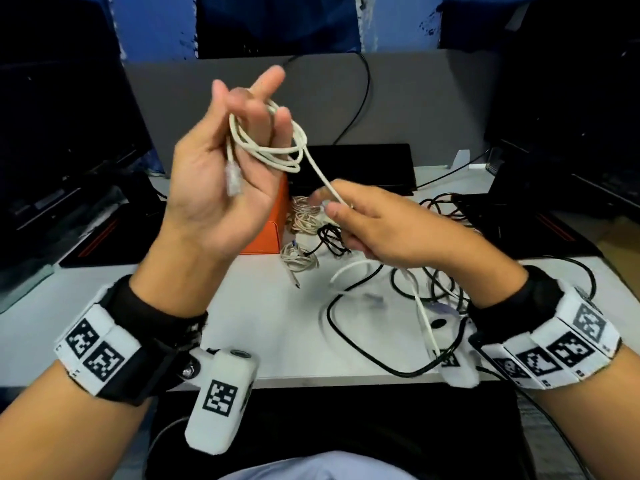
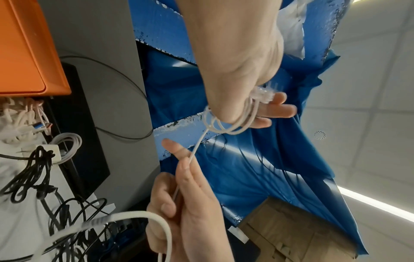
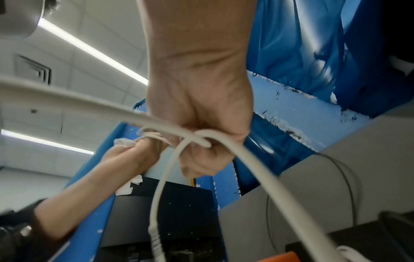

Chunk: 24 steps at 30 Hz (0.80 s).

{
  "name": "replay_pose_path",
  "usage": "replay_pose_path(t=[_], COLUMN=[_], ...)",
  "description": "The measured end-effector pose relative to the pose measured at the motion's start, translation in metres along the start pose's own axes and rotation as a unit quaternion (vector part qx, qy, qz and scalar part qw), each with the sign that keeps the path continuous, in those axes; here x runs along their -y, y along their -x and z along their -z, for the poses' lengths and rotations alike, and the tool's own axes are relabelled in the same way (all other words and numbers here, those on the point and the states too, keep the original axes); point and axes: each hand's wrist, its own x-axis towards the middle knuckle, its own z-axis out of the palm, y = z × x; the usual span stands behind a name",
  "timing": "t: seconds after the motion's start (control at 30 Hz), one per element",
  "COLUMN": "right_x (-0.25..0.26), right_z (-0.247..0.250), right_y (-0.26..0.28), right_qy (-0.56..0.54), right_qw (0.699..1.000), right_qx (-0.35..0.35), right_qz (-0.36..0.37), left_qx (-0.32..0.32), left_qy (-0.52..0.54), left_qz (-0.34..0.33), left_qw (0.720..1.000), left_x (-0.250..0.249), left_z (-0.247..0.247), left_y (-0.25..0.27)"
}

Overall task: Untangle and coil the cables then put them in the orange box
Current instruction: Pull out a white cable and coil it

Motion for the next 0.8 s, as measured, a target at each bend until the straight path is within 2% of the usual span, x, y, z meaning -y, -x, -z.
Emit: replay_pose_path(t=[0.07,0.1,0.17,0.2,0.23,0.3,0.4,0.43,0.47,0.5,0.53,0.6,0.7,0.8], right_x=[0.008,0.013,0.019,0.021,0.022,0.022,0.018,0.016,0.015,0.014,0.013,0.011,0.007,-0.001], right_z=[-0.005,-0.007,-0.010,-0.011,-0.011,-0.011,-0.011,-0.011,-0.009,-0.007,-0.006,0.001,0.015,0.036], right_y=[0.004,0.006,0.009,0.010,0.011,0.012,0.011,0.011,0.011,0.010,0.011,0.012,0.009,0.005], right_qy=[-0.009,-0.020,-0.058,-0.084,-0.114,-0.155,-0.143,-0.147,-0.154,-0.163,-0.173,-0.198,-0.204,-0.230], right_qw=[0.999,0.998,0.996,0.994,0.991,0.985,0.982,0.979,0.976,0.973,0.970,0.965,0.974,0.972], right_qx=[0.044,0.058,0.071,0.074,0.074,0.074,0.117,0.136,0.153,0.164,0.172,0.170,0.096,-0.038], right_qz=[0.008,0.013,0.014,0.007,-0.004,-0.018,-0.024,-0.027,-0.027,-0.024,-0.018,-0.007,0.022,0.022], left_qx=[-0.046,-0.055,-0.032,-0.003,0.029,0.072,0.069,0.060,0.051,0.045,0.043,0.051,0.059,0.059], left_qy=[-0.148,-0.252,-0.447,-0.538,-0.626,-0.771,-0.906,-0.931,-0.943,-0.947,-0.945,-0.932,-0.882,-0.794], left_qz=[-0.076,-0.107,-0.148,-0.163,-0.173,-0.163,-0.062,-0.023,0.011,0.038,0.059,0.081,0.102,0.124], left_qw=[0.985,0.960,0.882,0.827,0.760,0.612,0.412,0.360,0.327,0.316,0.320,0.349,0.456,0.592], left_x=[0.014,0.023,0.038,0.042,0.044,0.045,0.042,0.040,0.036,0.031,0.025,0.012,-0.006,-0.012], left_z=[-0.002,-0.004,-0.007,-0.008,-0.007,-0.005,-0.001,0.001,0.003,0.005,0.009,0.018,0.031,0.035], left_y=[0.001,0.002,0.006,0.009,0.010,0.013,0.010,0.007,0.005,0.003,0.001,-0.002,-0.004,-0.003])
